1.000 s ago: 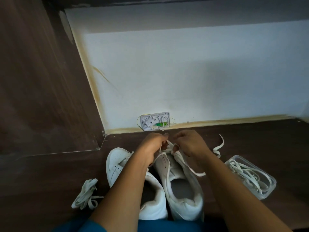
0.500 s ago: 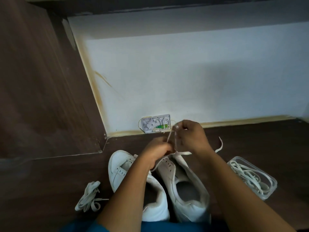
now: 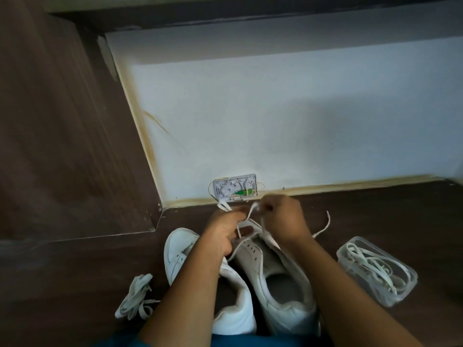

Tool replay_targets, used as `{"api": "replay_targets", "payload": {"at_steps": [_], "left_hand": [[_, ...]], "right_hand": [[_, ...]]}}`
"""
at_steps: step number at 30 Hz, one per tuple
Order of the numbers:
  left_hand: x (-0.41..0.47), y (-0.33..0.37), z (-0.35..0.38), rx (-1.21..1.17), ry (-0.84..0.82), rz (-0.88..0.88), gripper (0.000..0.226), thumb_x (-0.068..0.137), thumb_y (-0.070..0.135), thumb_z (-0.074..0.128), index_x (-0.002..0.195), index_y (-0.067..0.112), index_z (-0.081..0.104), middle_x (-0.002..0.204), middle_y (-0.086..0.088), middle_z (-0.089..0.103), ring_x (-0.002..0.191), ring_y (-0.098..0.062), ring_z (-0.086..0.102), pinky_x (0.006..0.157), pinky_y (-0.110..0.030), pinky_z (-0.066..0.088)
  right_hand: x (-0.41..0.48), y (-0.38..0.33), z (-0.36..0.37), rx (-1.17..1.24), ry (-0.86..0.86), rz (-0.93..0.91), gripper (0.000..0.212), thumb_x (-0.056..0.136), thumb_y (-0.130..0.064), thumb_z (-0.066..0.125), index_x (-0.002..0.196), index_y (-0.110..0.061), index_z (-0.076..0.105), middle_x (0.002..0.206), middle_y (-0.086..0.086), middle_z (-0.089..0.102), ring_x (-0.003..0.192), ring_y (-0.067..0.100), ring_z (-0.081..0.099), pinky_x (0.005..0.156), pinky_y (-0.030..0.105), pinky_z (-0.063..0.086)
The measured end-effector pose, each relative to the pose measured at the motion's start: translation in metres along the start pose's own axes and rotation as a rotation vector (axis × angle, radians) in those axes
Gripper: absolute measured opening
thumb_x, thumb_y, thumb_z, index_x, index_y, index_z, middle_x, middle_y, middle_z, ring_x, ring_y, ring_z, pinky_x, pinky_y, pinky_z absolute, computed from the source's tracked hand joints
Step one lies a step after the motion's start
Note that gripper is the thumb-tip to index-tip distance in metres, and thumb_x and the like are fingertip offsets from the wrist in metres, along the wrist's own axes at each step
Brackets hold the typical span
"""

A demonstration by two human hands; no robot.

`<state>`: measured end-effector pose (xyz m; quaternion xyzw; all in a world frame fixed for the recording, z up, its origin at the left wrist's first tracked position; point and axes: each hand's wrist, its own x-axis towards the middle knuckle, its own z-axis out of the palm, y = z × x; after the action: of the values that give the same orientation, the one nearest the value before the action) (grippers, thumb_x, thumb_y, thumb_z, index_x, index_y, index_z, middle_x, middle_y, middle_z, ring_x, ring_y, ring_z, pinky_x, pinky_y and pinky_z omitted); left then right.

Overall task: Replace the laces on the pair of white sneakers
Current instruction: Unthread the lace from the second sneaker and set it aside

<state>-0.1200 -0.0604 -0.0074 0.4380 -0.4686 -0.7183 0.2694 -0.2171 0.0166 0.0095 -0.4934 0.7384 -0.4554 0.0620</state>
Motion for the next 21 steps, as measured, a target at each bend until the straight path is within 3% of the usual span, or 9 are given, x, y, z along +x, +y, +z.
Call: {"api": "replay_targets", "payload": {"at_steps": [2, 3, 6, 9, 11, 13, 15, 17, 21], "left_hand": [[-0.001, 0.001, 0.000, 0.135, -0.022, -0.011, 0.018, 0.083, 0.004, 0.055, 0.079, 0.008, 0.072, 0.077, -0.008, 0.068, 0.063, -0.019, 0.062, 0.054, -0.024, 0.051], [0.000, 0.001, -0.001, 0.244, -0.042, 0.022, 0.020, 0.081, 0.004, 0.055, 0.078, 0.008, 0.074, 0.077, -0.007, 0.069, 0.068, -0.020, 0.061, 0.059, -0.025, 0.049], [-0.006, 0.001, 0.007, 0.546, -0.083, 0.180, 0.022, 0.076, -0.005, 0.059, 0.074, 0.012, 0.073, 0.073, -0.006, 0.069, 0.071, -0.018, 0.061, 0.070, -0.027, 0.049], [-0.006, -0.003, 0.012, 0.614, -0.073, 0.246, 0.028, 0.076, -0.007, 0.062, 0.067, 0.019, 0.070, 0.075, -0.006, 0.070, 0.077, -0.020, 0.064, 0.084, -0.036, 0.052], [-0.004, -0.002, 0.011, 0.521, -0.079, 0.230, 0.030, 0.080, -0.007, 0.056, 0.074, 0.018, 0.072, 0.082, -0.008, 0.071, 0.079, -0.023, 0.064, 0.084, -0.042, 0.053], [-0.003, 0.002, 0.005, 0.308, -0.083, 0.164, 0.029, 0.087, -0.003, 0.053, 0.082, 0.020, 0.070, 0.082, -0.004, 0.070, 0.076, -0.022, 0.061, 0.071, -0.037, 0.052], [-0.005, 0.007, 0.002, 0.076, -0.103, 0.106, 0.029, 0.091, -0.001, 0.051, 0.082, 0.021, 0.067, 0.078, -0.002, 0.066, 0.068, -0.019, 0.058, 0.061, -0.030, 0.046], [-0.005, 0.010, -0.001, -0.046, -0.113, 0.086, 0.032, 0.092, -0.003, 0.047, 0.080, 0.021, 0.064, 0.077, -0.005, 0.061, 0.065, -0.018, 0.054, 0.061, -0.031, 0.044], [-0.004, 0.008, -0.001, -0.054, -0.107, 0.055, 0.027, 0.094, 0.004, 0.048, 0.082, 0.021, 0.066, 0.077, -0.006, 0.065, 0.065, -0.020, 0.059, 0.060, -0.031, 0.048]], "right_hand": [[0.006, -0.012, -0.013, 0.238, 0.249, 0.003, 0.022, 0.085, -0.003, 0.060, 0.068, -0.017, 0.063, 0.059, -0.002, 0.059, 0.058, 0.010, 0.053, 0.058, 0.022, 0.040], [0.009, -0.015, -0.021, 0.307, 0.296, 0.002, 0.019, 0.087, -0.008, 0.061, 0.070, -0.016, 0.063, 0.058, -0.002, 0.060, 0.056, 0.009, 0.054, 0.057, 0.021, 0.041], [0.007, -0.010, -0.026, 0.293, 0.142, 0.018, 0.018, 0.088, -0.009, 0.061, 0.072, -0.015, 0.066, 0.064, 0.001, 0.065, 0.062, 0.014, 0.060, 0.063, 0.028, 0.048], [0.001, 0.003, -0.014, 0.261, -0.045, 0.104, 0.010, 0.080, -0.009, 0.069, 0.089, -0.014, 0.071, 0.080, -0.001, 0.069, 0.078, 0.017, 0.066, 0.077, 0.038, 0.056], [0.003, 0.007, -0.013, 0.265, -0.045, 0.156, 0.024, 0.075, -0.014, 0.075, 0.098, -0.014, 0.069, 0.088, -0.001, 0.069, 0.086, 0.018, 0.066, 0.081, 0.039, 0.055], [0.005, 0.010, -0.013, 0.095, -0.085, 0.174, 0.029, 0.075, -0.023, 0.074, 0.101, -0.012, 0.066, 0.095, 0.002, 0.068, 0.090, 0.020, 0.064, 0.081, 0.034, 0.053], [0.001, 0.011, -0.008, -0.184, -0.295, 0.116, 0.024, 0.078, -0.029, 0.069, 0.095, -0.012, 0.069, 0.093, 0.005, 0.069, 0.090, 0.022, 0.064, 0.076, 0.029, 0.049], [-0.004, 0.012, 0.004, -0.258, -0.400, 0.042, 0.015, 0.081, -0.025, 0.065, 0.089, -0.015, 0.072, 0.090, 0.005, 0.071, 0.088, 0.018, 0.065, 0.071, 0.025, 0.045], [-0.002, 0.008, 0.002, -0.242, -0.225, -0.026, 0.014, 0.081, -0.015, 0.062, 0.069, -0.016, 0.068, 0.069, 0.005, 0.065, 0.067, 0.018, 0.058, 0.052, 0.022, 0.032]]}}
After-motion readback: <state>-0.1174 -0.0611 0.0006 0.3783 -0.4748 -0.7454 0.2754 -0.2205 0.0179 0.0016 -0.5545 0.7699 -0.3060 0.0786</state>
